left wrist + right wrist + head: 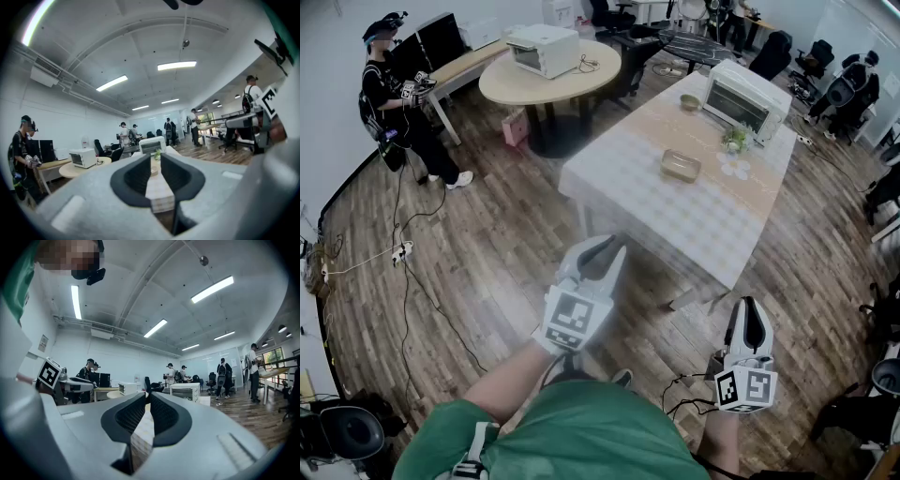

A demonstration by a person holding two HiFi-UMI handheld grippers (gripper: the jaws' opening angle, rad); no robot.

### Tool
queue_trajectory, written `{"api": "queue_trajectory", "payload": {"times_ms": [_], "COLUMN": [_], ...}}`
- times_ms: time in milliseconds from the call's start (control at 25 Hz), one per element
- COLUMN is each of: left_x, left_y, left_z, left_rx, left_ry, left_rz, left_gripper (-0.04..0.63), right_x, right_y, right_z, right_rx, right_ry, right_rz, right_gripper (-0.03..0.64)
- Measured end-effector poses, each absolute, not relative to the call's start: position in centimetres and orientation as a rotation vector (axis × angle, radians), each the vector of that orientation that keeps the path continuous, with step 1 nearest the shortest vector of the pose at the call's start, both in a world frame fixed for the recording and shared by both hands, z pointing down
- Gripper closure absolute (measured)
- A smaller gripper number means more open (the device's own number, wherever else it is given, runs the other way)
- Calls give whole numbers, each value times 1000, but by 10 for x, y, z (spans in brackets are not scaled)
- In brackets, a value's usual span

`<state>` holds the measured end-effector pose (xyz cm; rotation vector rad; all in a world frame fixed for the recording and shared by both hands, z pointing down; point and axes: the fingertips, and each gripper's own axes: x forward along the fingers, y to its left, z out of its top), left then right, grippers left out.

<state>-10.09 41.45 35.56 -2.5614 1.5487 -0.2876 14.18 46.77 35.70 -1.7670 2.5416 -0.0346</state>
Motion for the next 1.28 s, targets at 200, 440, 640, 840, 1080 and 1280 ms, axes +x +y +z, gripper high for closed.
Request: {"api": "queue_trajectory", "payload": {"times_ms": [200,440,640,840,1080,1280], "left_x": [-94,-91,-95,-100,-112,-128], "left_y": [416,422,420,394,327,260], "left_z": [360,358,359,372,383,390], "left_rx": [-2578,-2561,-2559,-2572,-2628,-2717], "left_ry": [1593,1690,1746,1769,1748,1685], "left_rz": [-276,-205,-181,-203,-200,-180], "left_gripper": [531,526,476,468,468,468], "right_x": [153,172,180,180,174,151], "right_y": [466,463,452,427,374,327], "right_z": [363,370,379,389,393,390], "right_rx": [-1741,-1690,-1667,-1677,-1747,-1829], "right_ry": [2555,2553,2571,2578,2549,2537], "right_rz": [-76,-134,-176,-200,-245,-256], "right_gripper": [583,575,508,505,505,505]}}
